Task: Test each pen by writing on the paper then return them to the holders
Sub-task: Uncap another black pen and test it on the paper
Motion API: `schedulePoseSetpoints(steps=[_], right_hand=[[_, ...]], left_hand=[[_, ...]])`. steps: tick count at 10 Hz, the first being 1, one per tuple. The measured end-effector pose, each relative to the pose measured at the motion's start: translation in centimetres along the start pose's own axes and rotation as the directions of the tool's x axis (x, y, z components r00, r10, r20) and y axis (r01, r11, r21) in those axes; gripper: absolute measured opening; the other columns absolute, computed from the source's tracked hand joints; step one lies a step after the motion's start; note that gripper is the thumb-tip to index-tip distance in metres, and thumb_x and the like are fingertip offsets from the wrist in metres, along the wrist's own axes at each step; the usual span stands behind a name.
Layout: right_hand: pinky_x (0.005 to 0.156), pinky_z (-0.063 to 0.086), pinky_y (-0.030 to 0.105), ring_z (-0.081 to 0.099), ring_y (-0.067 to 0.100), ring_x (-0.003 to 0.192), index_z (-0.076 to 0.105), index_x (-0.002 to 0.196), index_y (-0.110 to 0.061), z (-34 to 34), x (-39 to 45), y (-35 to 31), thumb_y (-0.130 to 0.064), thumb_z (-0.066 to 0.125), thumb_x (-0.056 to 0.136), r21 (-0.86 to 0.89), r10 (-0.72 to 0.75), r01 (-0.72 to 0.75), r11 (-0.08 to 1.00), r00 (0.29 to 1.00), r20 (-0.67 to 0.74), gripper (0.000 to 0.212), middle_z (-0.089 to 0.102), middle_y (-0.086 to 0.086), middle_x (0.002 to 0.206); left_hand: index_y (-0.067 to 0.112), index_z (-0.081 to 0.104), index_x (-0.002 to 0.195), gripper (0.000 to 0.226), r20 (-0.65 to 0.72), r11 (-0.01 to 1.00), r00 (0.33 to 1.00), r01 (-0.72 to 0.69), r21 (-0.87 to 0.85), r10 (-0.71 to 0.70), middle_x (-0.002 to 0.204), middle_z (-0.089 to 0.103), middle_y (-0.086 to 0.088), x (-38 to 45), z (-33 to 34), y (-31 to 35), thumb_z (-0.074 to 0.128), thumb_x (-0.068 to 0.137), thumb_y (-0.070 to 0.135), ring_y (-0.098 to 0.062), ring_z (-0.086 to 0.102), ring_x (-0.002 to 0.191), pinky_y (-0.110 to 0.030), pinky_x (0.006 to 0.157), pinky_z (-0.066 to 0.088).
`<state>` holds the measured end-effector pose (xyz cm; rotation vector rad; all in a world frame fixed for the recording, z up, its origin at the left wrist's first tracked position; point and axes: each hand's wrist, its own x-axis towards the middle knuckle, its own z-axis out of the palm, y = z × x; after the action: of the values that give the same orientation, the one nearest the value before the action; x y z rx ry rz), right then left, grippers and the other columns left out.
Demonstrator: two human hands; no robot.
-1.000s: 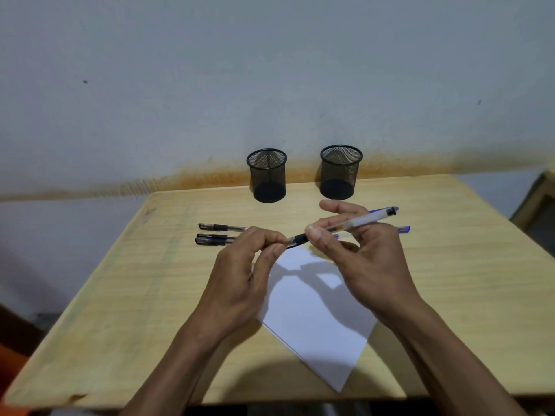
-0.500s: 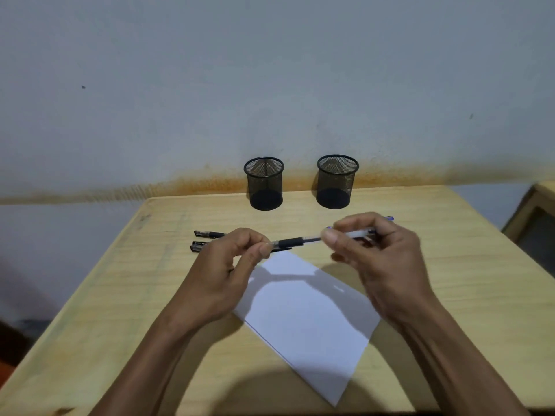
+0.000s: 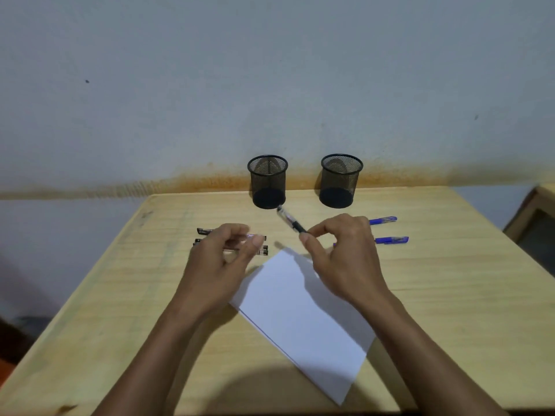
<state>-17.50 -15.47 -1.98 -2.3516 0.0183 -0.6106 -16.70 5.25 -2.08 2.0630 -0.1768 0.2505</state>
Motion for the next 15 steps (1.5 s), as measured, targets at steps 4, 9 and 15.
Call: schedulePoseSetpoints(steps=[4, 9, 15], right_hand=[[0.109, 0.035, 0.049, 0.042, 0.027, 0.128, 0.076, 0.099, -0.012, 5.6, 5.0, 0.1, -0.028, 0.064, 0.089, -0.398, 0.237, -0.198, 0.896, 0.970, 0.052, 0.023, 0.061, 0.004, 0.126], [0.096, 0.035, 0.039, 0.043, 0.024, 0.126, 0.077, 0.109, -0.024, 8.3, 4.8, -3.7, -0.042, 0.065, 0.094, -0.231, -0.097, 0.153, 0.961, 0.967, 0.235, 0.026, 0.063, 0.000, 0.128], [0.088, 0.043, 0.041, 0.054, 0.026, 0.102, 0.072, 0.101, -0.020, 7.9, 6.1, -3.6, -0.034, 0.063, 0.098, -0.157, -0.090, 0.143, 0.977, 0.948, 0.306, 0.018, 0.066, 0.002, 0.100]], left_hand=[[0.019, 0.035, 0.150, 0.075, -0.124, 0.679, 0.969, 0.240, 0.694, -0.215, 0.162, 0.025, -0.003, -0.1, -3.1, -7.7, 0.030, 0.092, 0.067, -0.021, 0.016, 0.150, -0.050, 0.120, 0.011], [0.023, 0.024, 0.155, 0.081, -0.124, 0.669, 0.966, 0.247, 0.701, -0.226, 0.165, 0.013, 0.002, -0.1, -2.9, -7.9, 0.022, 0.091, 0.072, -0.016, 0.004, 0.152, -0.049, 0.122, 0.004], [0.018, 0.036, 0.148, 0.079, -0.149, 0.711, 0.970, 0.242, 0.660, -0.192, 0.162, 0.025, -0.001, -0.3, -3.0, -8.1, 0.028, 0.091, 0.071, -0.017, 0.012, 0.151, -0.051, 0.121, 0.009]])
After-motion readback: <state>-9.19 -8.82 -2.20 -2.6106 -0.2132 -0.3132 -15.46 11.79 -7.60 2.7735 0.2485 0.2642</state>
